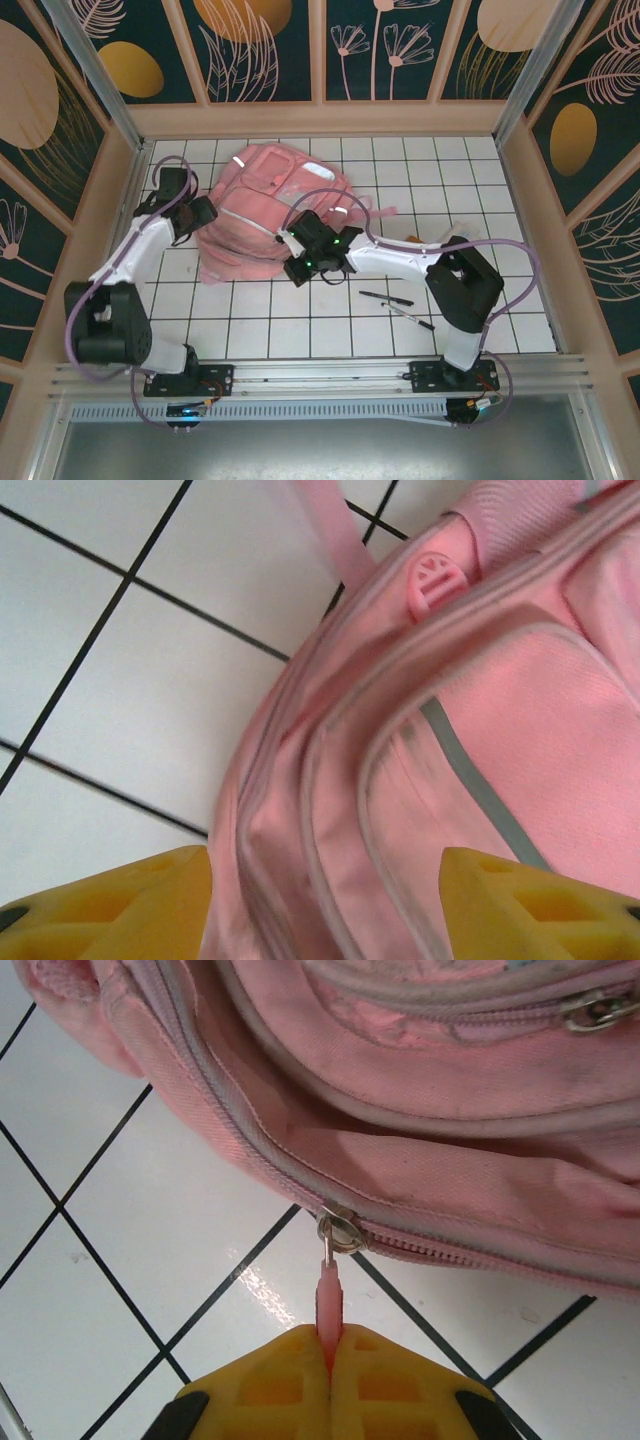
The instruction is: Pack the student bag
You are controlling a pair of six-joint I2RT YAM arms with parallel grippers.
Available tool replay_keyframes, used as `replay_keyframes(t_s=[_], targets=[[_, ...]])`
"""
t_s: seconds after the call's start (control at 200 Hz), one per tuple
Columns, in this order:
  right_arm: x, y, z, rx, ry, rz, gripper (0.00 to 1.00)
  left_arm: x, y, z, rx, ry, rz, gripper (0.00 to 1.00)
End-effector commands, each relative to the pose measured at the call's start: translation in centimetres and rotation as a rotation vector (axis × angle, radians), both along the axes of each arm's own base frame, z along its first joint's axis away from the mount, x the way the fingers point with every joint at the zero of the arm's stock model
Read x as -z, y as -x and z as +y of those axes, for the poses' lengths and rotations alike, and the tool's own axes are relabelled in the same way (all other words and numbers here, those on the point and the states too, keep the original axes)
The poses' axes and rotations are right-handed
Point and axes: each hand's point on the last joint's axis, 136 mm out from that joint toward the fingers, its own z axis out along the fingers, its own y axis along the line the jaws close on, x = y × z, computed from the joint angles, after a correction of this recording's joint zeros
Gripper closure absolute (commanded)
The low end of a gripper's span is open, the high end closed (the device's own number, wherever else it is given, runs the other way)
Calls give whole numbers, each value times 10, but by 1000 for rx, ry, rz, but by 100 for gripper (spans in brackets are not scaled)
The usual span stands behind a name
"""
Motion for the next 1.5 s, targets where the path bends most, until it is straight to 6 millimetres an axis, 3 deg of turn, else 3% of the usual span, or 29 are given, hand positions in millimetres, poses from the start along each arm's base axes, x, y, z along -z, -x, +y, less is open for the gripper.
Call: replay_keyframes(t_s=[0.0,0.08,0.22,0.405,0.601,0.696,0.821,0.886,1.056,1.301,1.406,1.491], targets=[[-9,7,16,-46,-35,15,100,18,48,-22,38,84,94,40],[-12,8,19,-60,-43,12,100,27,68,-34,22,94,111,40],[-13,7,19,-63,-43,1,100,31,81,-44,-27,88,93,36],[-9,11,20,-70,-41,16,100,48,86,-39,-134,92,86,32],[-10,13,24,-80,-42,10,100,91,96,-27,-200,18,168,31],[-9,14,20,-81,-26,5,100,100,101,-15,-232,-41,176,42],[7,5,-1,-52,80,-15,100,92,105,2,-279,-119,139,84],[19,-3,-18,-37,162,-51,100,82,103,9,-284,-159,115,100],[43,-35,-60,67,307,-66,100,60,102,24,-280,-253,73,100],[69,-85,-128,320,457,-73,100,71,102,26,-227,-161,92,100],[70,-95,-131,346,465,-87,100,72,96,14,-141,-125,87,100],[61,-97,-125,355,412,-98,100,70,88,-9,-6,-58,63,100]])
